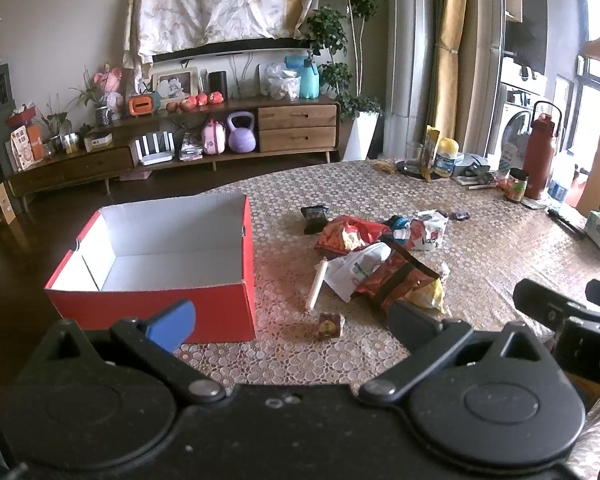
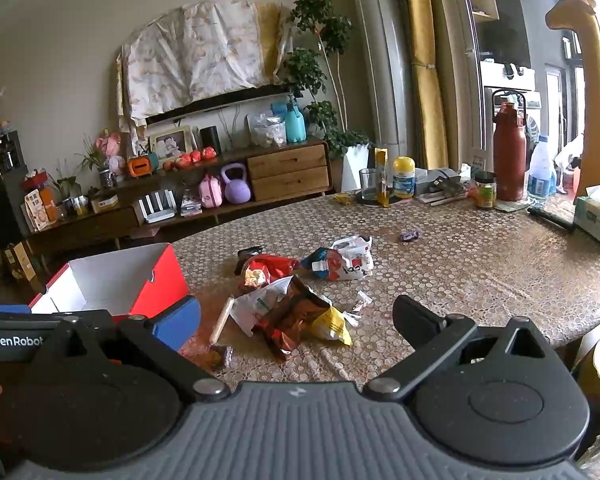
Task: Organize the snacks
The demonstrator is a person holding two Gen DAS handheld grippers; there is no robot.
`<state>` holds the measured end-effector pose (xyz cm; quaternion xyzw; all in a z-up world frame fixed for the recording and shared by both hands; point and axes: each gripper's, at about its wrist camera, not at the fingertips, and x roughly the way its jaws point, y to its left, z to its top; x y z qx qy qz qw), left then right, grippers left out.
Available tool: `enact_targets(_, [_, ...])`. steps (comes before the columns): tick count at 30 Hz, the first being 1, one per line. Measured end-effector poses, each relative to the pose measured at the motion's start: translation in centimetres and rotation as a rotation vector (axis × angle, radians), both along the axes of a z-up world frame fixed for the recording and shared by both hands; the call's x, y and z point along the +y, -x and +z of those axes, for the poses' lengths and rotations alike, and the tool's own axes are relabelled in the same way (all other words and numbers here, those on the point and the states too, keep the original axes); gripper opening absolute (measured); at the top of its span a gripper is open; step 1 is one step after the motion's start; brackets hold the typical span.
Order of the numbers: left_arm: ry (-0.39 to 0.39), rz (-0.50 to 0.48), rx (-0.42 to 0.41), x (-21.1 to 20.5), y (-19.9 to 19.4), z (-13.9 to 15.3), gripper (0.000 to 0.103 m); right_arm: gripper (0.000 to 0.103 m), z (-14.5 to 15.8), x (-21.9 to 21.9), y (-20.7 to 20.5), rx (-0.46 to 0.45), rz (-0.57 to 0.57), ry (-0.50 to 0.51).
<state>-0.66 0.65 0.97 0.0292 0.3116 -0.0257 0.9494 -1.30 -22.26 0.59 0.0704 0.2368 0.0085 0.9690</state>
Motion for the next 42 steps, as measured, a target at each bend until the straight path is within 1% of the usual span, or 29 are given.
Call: enact_targets(42, [0.011, -0.003, -0.008, 0.29, 0.21, 0.07, 0.103, 0.103, 0.86, 0.22, 0.45, -0.009, -0.002, 0.01])
